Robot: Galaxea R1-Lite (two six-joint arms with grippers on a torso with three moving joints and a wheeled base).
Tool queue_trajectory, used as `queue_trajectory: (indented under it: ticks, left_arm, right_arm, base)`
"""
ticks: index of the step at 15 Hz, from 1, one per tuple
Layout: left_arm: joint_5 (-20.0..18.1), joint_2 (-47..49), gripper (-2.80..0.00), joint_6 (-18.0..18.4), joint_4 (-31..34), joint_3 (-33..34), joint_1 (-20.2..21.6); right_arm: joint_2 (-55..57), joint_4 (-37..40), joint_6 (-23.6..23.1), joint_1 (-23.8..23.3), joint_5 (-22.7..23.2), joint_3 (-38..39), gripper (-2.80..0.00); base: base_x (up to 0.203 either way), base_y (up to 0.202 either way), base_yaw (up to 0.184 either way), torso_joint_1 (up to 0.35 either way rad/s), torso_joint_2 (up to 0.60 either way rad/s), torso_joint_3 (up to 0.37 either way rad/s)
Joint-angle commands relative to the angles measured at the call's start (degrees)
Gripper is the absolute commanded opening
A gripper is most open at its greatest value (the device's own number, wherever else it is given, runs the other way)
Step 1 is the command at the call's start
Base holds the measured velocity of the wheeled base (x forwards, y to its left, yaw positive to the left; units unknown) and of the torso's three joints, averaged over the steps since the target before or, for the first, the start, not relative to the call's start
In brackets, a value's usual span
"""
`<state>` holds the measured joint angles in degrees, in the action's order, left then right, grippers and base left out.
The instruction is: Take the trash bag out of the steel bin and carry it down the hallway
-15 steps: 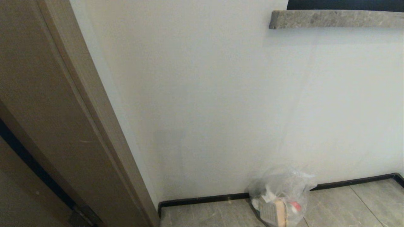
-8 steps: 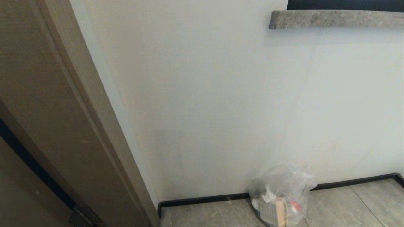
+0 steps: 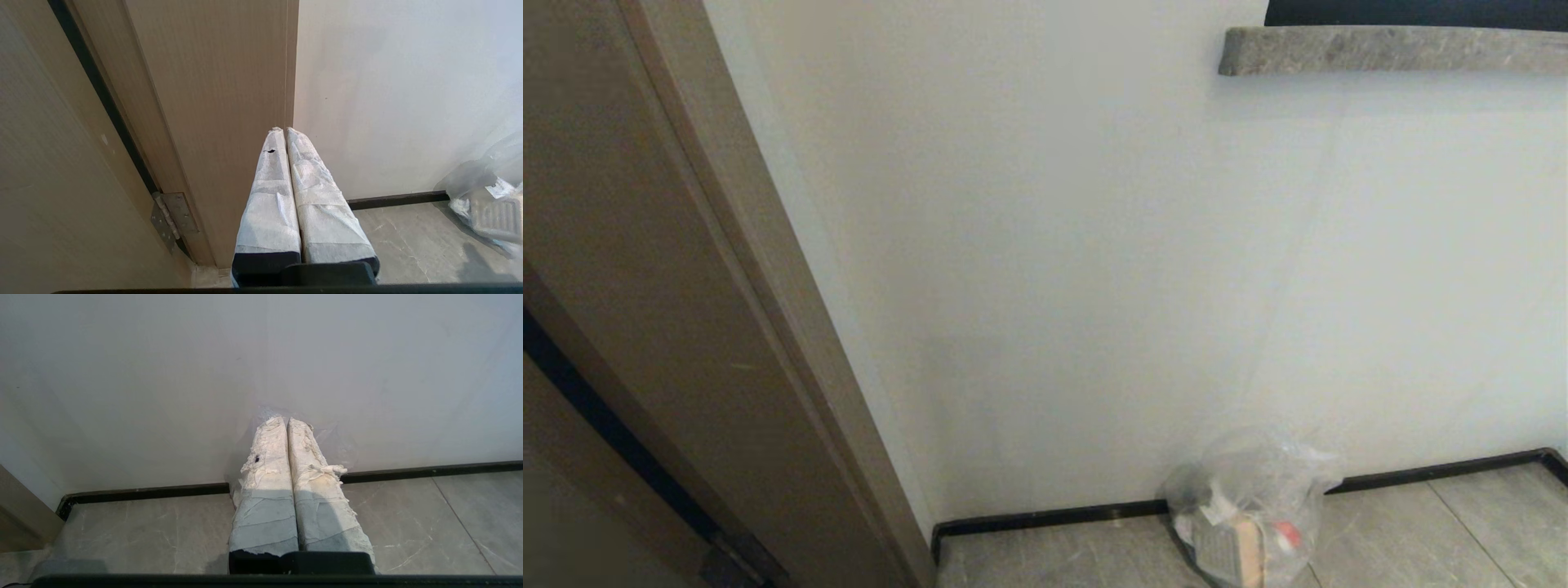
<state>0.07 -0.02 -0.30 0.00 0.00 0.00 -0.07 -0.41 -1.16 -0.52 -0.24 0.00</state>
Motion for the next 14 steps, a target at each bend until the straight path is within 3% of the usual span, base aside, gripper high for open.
queue_trajectory:
  ticks: [1, 14]
  left_arm:
    - [0.01, 0.02, -2.8, -0.05, 0.0, 0.0, 0.0]
    - [0.01, 0.02, -2.8, -0.05, 0.0, 0.0, 0.0]
  right_arm:
    - [-0.01, -0.02, -0.16, 0.0, 0.01, 0.0, -2.8]
    - [0.07, 0.0, -0.69, 0.0, 0.15, 0.0, -2.8]
  base:
    - [0.0, 0.0, 0.0, 0.0, 0.0, 0.0]
    - [0.0, 0.0, 0.0, 0.0, 0.0, 0.0]
